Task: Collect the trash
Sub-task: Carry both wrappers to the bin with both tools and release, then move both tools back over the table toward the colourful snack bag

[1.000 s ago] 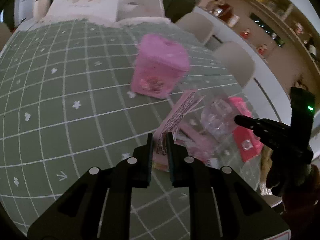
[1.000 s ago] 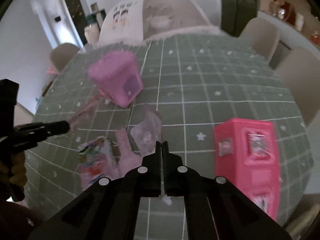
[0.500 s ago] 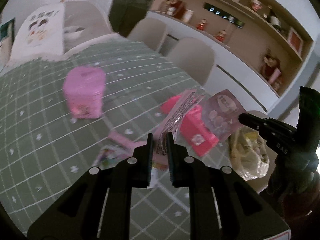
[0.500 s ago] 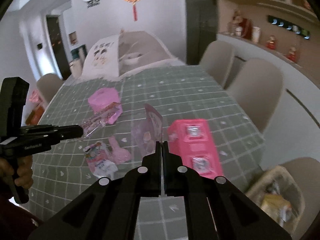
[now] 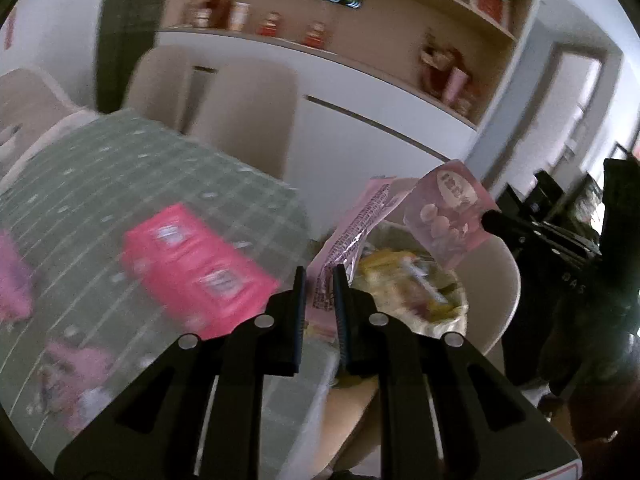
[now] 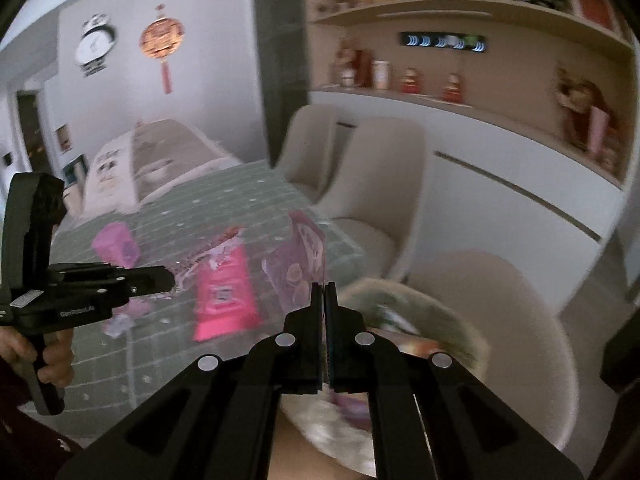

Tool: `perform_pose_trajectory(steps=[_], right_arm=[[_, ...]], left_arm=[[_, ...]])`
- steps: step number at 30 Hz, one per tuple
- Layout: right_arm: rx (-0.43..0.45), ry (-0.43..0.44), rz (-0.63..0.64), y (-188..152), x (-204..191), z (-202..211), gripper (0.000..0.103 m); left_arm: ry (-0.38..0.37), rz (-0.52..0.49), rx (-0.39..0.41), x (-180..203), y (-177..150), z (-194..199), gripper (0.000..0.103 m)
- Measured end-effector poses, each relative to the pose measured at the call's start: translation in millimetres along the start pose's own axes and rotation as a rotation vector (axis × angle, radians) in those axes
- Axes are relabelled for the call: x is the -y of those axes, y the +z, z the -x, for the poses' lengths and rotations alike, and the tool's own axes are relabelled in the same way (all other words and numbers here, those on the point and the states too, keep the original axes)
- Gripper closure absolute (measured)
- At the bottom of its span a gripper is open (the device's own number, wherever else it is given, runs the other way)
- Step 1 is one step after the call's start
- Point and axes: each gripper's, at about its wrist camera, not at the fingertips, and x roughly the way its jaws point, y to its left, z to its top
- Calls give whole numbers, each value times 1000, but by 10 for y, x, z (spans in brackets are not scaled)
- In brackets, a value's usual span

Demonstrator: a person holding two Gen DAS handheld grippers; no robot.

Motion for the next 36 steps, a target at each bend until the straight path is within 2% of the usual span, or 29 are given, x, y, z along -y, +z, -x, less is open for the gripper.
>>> perform_pose_trajectory(steps=[5,8,11,19,24,32,34,36], right_arm=[[-23,-44,-78,-200,587,39,99],[-48,-24,-129,-314,808,-92,99],[-92,17,-173,-431,945,-325,99],[-245,81,-244,-819,1128,-1070,99],[-257,102,-251,-851,1165,-1218,99],[-264,106,-259,-855,1276,-1252,99],[-258,114,-271,-850,1266,-1249,97],[-251,101,-276,-840,1259,-1226,92]], left_arm=[[-77,-34,-35,471,167,-494,90],[-81,-52,-58,633,206,-676,90],[-83,-75,-122,748,231,-945,90],[-25,-85,-313,768,162,-1645,89],[2,-138,-377,859,159,-1915,89],[-5,-99,-435,792,178,-2249,90],[-34,-73,-421,744,188,-2212,87],[-61,-56,-401,718,214,-2144,72]])
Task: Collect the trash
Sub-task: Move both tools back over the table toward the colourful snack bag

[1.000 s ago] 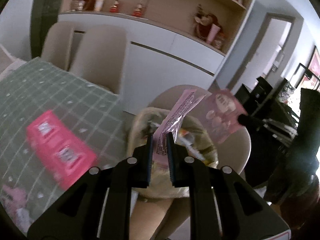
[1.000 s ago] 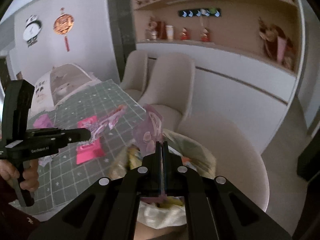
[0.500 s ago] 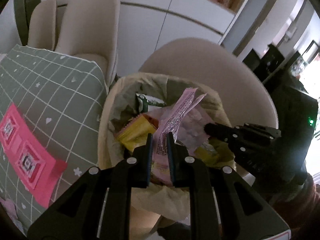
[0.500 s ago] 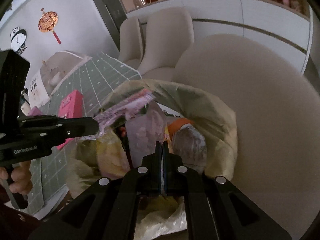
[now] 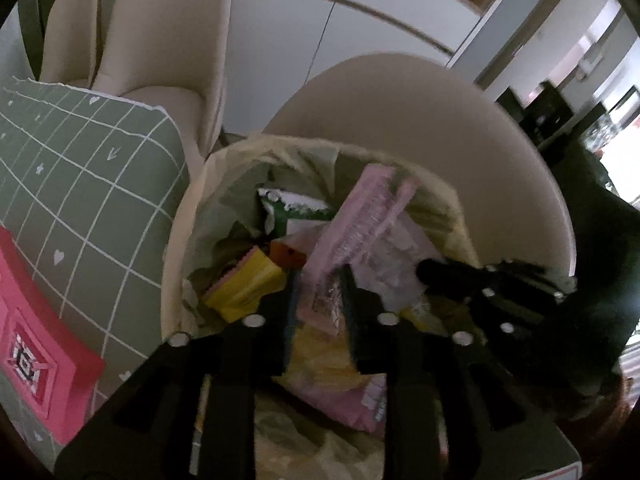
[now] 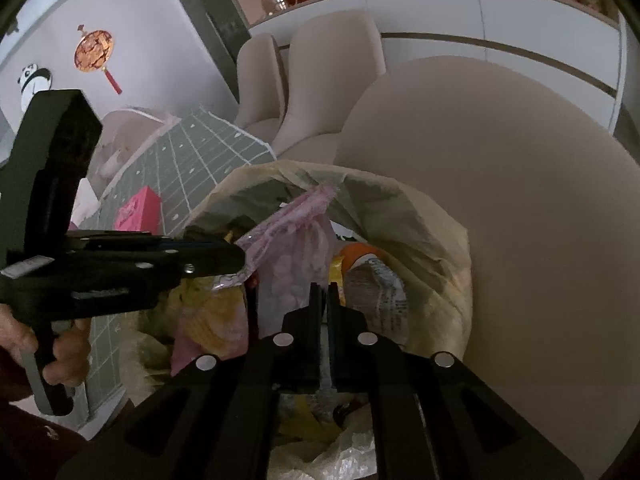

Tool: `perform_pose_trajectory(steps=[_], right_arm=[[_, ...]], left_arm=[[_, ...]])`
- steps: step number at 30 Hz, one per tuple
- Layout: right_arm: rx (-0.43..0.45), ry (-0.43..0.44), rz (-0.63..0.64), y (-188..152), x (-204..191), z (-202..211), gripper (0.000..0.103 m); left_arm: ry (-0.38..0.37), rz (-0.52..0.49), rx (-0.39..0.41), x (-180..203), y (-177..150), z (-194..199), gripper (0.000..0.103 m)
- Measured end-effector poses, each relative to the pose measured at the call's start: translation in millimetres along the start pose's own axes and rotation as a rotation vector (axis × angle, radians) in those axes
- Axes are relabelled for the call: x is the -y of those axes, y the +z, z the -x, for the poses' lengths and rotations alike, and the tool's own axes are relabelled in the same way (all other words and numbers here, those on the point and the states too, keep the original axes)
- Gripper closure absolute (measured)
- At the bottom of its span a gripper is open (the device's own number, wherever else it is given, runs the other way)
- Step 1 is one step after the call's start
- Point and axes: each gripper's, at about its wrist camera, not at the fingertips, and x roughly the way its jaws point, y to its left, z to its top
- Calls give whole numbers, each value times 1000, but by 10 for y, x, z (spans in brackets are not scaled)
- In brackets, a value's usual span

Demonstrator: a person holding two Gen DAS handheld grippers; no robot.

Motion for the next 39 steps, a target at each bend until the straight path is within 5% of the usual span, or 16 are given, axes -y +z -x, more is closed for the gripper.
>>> perform_pose_trajectory(steps=[4,8,12,18,28,32,39], right_arm=[[18,-26,-8,-29,-6,96,75],[42,-73,-3,-62,-71,214,72],[79,-108,-1,-87,-156,374,63],[155,-90,44,-72,-545,617,63],[131,117,292,-18,-1868,281,63],[71,219,409,-101,-2495,-32,63],[-46,358,609,-321,-3463,-533,62]], left_arm=[[-37,23,53,-47,-53,223,69],[-33,43,118,-123,-157,541,67],[32,78,196,-333,-337,939,67],[196,255,262,-1036,-971,1510,67],[473,601,395,-2146,-2329,2436,67],[525,732,431,-2424,-2867,2775,67],[542,822,453,-2524,-3387,3021,67]])
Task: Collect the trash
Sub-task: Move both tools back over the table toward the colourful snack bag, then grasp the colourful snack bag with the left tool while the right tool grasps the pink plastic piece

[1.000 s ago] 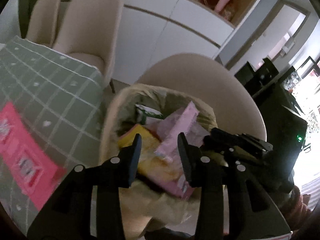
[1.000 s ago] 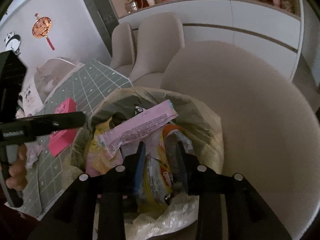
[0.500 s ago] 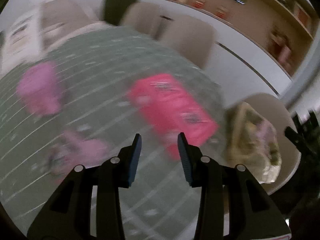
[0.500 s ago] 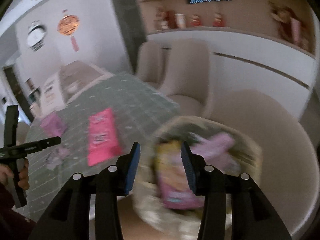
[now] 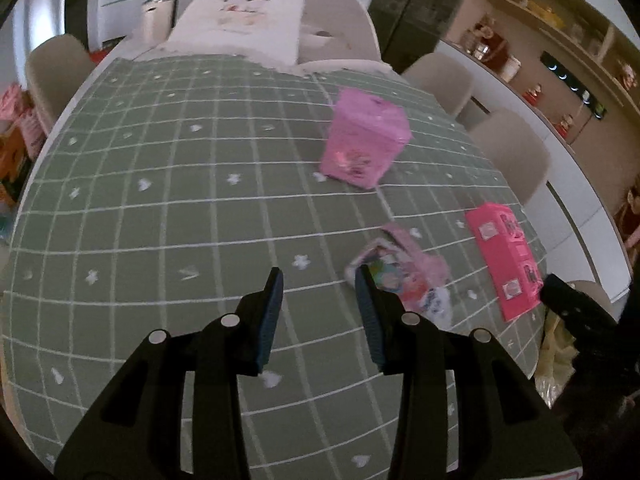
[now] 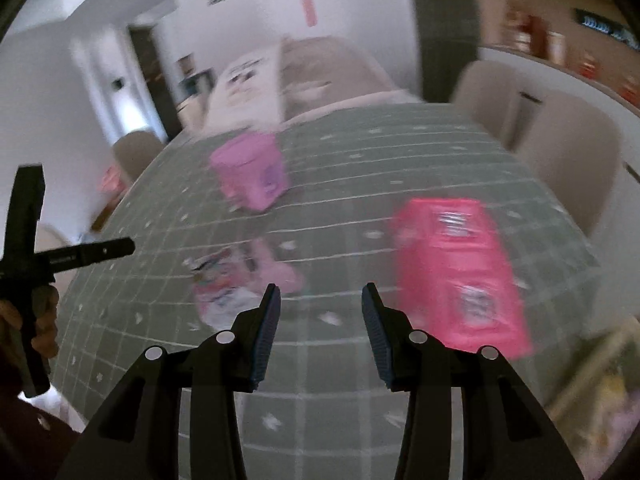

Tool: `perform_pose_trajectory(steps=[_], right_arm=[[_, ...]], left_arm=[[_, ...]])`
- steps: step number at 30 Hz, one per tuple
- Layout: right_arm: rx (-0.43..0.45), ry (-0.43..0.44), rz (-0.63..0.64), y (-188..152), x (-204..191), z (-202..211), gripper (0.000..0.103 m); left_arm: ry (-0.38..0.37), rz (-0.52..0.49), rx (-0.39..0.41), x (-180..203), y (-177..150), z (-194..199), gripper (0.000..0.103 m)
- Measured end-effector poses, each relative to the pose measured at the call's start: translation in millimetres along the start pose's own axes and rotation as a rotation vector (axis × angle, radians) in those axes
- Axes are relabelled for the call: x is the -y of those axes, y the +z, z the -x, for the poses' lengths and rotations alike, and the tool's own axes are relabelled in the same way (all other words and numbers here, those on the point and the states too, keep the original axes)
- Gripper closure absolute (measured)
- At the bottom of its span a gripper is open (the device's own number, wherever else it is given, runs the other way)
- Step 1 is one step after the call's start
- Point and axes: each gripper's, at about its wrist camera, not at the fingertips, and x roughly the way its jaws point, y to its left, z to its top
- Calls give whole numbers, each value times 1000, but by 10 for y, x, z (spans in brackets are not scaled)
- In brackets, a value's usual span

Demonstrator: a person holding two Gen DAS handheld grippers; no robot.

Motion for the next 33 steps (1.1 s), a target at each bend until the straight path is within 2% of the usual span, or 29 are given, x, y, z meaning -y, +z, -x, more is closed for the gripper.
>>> perform_pose_trajectory(steps=[6,10,15,19,21,22,24,27,30,33], right_arm=[[-108,93,137,87,-449,-524,61],[-141,130,191,138,-647,-778,61],[-194,132,221,180,-786,-1121,61],[-240,100,232,112,-865,-1299,61],[-243,105,229,82,-868,-1270,61],[-254,108,223,73,-870,-1248,64],[-242,100,216,78,-853,-1170,82],[-194,78,182,85,-795,-934,90],[-149,58,114,85,-626,-649,92],[-144,30,62,39,-463,-451,92]], left_arm=[[26,32,-12,-271,-83,103,67],[48,50,-25,-435,-157,165,67],[74,73,-20,-644,-199,273,67],[85,95,-14,-760,-171,304,67],[79,106,-17,-791,-153,280,67],[74,107,-20,-789,-138,258,67],[57,97,-28,-745,-104,200,67],[16,51,-40,-603,-46,98,67],[-45,-30,-58,-357,35,-54,67],[-103,-78,-93,-165,86,-205,67]])
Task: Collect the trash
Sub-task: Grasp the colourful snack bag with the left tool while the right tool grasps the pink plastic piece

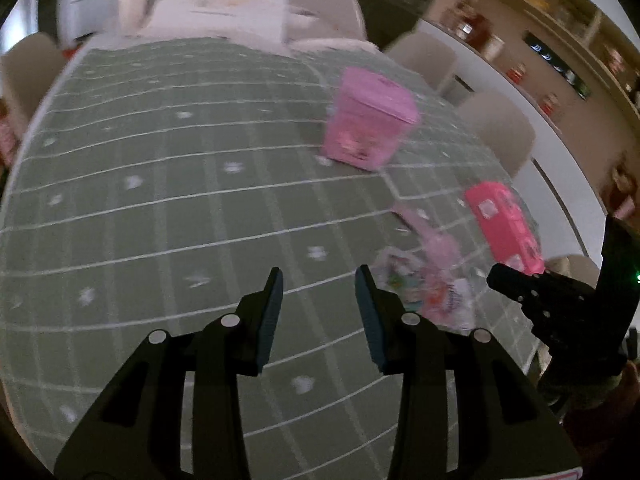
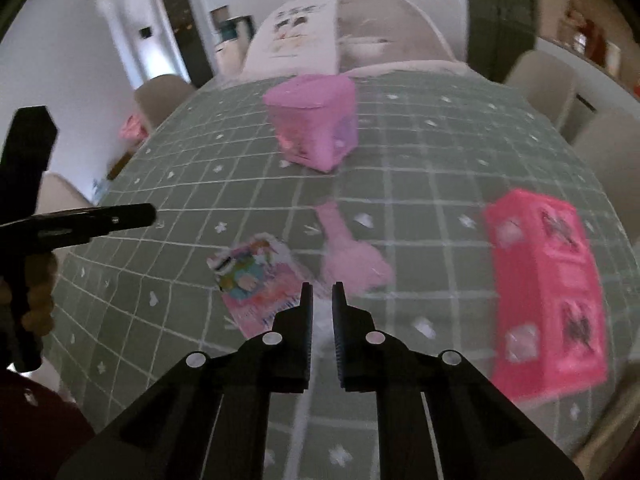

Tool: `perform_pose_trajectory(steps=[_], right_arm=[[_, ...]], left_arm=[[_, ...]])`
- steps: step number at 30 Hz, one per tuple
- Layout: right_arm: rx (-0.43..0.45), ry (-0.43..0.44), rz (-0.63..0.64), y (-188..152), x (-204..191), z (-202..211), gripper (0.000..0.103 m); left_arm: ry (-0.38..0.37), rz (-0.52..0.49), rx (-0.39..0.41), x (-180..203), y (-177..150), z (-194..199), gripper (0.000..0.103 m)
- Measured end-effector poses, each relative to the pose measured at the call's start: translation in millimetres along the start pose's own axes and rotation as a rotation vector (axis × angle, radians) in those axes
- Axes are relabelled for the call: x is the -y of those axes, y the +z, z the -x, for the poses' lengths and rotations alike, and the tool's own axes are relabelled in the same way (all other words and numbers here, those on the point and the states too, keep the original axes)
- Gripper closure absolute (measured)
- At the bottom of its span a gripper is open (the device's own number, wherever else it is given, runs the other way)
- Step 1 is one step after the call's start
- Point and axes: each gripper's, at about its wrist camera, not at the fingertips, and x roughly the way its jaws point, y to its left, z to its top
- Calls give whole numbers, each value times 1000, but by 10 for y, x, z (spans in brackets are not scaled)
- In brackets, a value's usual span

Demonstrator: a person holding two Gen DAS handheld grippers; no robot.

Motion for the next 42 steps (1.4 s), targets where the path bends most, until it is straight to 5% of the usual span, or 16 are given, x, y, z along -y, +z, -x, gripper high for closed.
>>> perform_pose_trajectory(steps=[3,5,6,7,11,20,24,26,33,38,42], right_arm=[[1,40,-46,-106,111,99,91],[13,51,-46,-146,97,120,71],[21,74,-28,-150,62,113,47],[27,102,-10,-153,14,112,41],[18,110,71,-83,-85,-37,41],[-10,23,25,201,213,-540,42],[-47,6,84,198,158,-729,60],[-47,6,96,201,155,-735,60],[54,-51,17,183,399,-167,61],[130,-93,-29,48,589,369,61],[139,-127,-34,-111,646,595,61]], left_arm=[[-35,-31,-12,133,28,-64,67],[-35,-41,-12,178,7,-78,67],[-36,-40,-15,186,-6,-87,67],[-36,-37,-20,186,-19,-93,67],[-30,-14,-46,171,-105,-119,67],[12,63,-44,23,-274,24,67],[21,100,-67,28,-362,26,67],[23,101,-72,68,-375,15,67],[-56,119,-114,367,-367,-183,67],[-111,267,-175,462,-370,-472,67],[-85,354,-162,520,-327,-611,67]])
